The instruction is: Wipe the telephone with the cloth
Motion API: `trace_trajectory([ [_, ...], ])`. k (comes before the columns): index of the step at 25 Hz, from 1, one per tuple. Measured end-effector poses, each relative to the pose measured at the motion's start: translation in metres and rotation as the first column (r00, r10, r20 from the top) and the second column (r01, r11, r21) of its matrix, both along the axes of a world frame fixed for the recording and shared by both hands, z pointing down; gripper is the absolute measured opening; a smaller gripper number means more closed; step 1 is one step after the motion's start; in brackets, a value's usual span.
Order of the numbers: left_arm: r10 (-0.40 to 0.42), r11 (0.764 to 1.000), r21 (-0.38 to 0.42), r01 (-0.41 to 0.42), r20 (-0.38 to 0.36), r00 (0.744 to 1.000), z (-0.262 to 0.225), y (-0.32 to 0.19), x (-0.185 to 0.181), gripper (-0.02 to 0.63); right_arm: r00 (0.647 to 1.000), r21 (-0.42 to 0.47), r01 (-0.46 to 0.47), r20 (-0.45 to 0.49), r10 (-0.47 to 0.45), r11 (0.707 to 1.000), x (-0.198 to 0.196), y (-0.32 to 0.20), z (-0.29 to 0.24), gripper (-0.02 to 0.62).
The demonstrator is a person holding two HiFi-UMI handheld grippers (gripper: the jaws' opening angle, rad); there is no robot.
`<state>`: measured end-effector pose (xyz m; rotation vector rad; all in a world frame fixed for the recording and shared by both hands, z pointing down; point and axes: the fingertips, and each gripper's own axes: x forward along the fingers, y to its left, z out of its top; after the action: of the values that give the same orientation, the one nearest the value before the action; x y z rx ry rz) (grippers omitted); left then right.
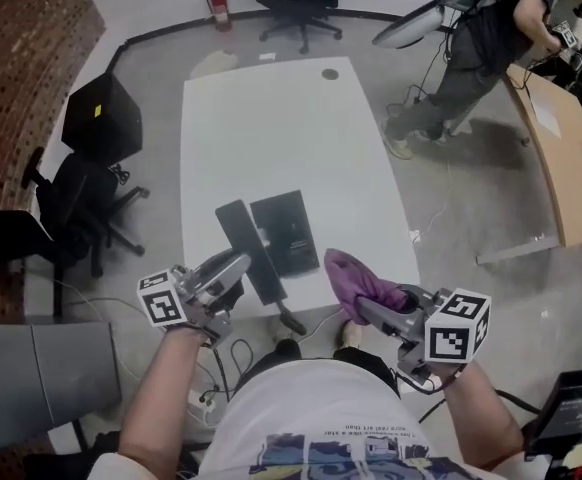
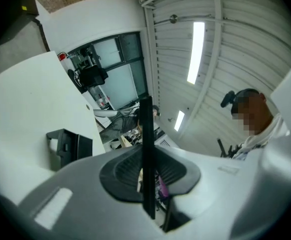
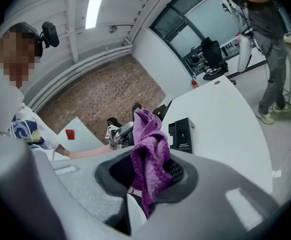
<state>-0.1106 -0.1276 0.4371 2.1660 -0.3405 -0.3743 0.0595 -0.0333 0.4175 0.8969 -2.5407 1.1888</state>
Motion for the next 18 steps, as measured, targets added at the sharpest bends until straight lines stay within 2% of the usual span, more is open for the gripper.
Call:
trace_trajectory([
  [5, 0.048, 0.997, -0.056, -0.049, -0.005, 0.999, 0.033, -0.01, 0.001, 0.08, 0.998, 0.016, -0.059, -0.019, 0.06, 0.998, -0.007, 0.006, -0.001, 0.083],
  [11, 0.089, 0.99, -0.108, -0.085, 0.033, 0.995, 0.077, -0.021, 0.006, 0.08, 0.991, -0.005, -0.132, -0.037, 0.131, 0.991, -0.004, 0.015, 0.002, 0.083],
  [18, 0.094, 0.983, -0.161, -0.09, 0.015, 0.995, 0.107, -0.031, 0.018, 0.08, 0.985, -0.038, -0.168, -0.053, 0.166, 0.985, -0.005, 0.023, 0.004, 0.083],
])
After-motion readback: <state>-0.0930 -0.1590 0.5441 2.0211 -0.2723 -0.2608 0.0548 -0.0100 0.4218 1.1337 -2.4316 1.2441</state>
